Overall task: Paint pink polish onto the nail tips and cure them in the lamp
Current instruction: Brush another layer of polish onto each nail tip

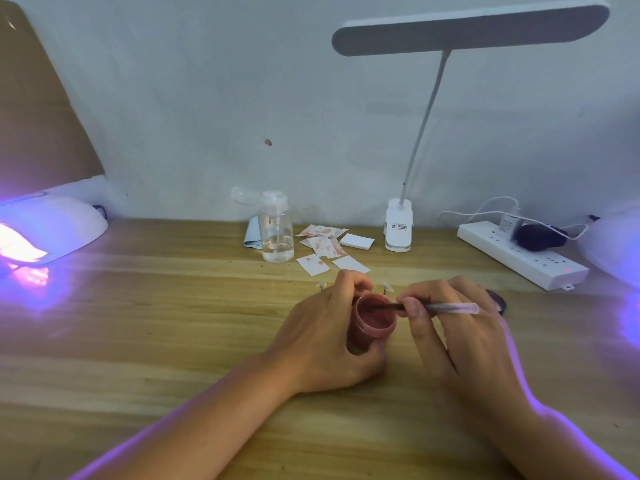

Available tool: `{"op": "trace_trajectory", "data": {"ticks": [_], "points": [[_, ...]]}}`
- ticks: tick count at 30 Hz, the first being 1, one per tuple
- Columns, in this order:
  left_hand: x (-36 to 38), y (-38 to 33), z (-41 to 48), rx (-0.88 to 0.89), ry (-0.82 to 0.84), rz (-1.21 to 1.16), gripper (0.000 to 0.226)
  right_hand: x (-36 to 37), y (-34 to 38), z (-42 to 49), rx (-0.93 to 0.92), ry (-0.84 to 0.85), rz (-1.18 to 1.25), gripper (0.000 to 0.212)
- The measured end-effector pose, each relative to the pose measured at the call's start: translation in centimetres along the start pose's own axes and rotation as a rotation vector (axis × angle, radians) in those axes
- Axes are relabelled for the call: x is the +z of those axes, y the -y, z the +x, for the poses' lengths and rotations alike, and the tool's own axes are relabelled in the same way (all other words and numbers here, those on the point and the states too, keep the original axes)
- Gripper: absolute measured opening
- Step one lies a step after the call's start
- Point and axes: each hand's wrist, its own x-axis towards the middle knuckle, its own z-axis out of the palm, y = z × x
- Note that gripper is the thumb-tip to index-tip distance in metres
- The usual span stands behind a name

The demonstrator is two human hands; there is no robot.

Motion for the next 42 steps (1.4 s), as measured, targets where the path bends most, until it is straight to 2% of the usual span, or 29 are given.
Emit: {"op": "trace_trajectory", "data": {"ticks": [4,9,14,27,31,36,42], "points": [[0.01,-0.09,-0.07,0.009,0.015,0.005,0.061,0.03,0.02,-0.03,-0.001,0.004,0.016,0.029],[-0.04,-0.04,-0.08,0.009,0.024,-0.002,0.061,-0.18,0.1,0.07,-0.003,-0.072,0.048,0.028],[-0.07,-0.01,-0.07,0.018,0.019,0.012,0.06,0.21,0.07,-0.19,0.031,0.026,0.023,0.032],[-0.14,-0.16,-0.21,0.033,0.008,0.016,0.059,0.15,-0.01,-0.11,0.078,0.052,0.012,0.034],[-0.04,-0.02,-0.16,0.027,0.01,0.022,0.06,0.17,0.05,-0.08,0.028,0.019,0.004,0.034],[-0.05,0.22,-0.1,0.027,-0.011,0.025,0.058,-0.23,0.23,0.13,0.061,-0.053,0.104,0.031],[-0.2,0.31,0.0,0.023,-0.038,-0.013,0.052,-0.4,0.49,0.14,0.236,-0.127,0.304,0.024]]}}
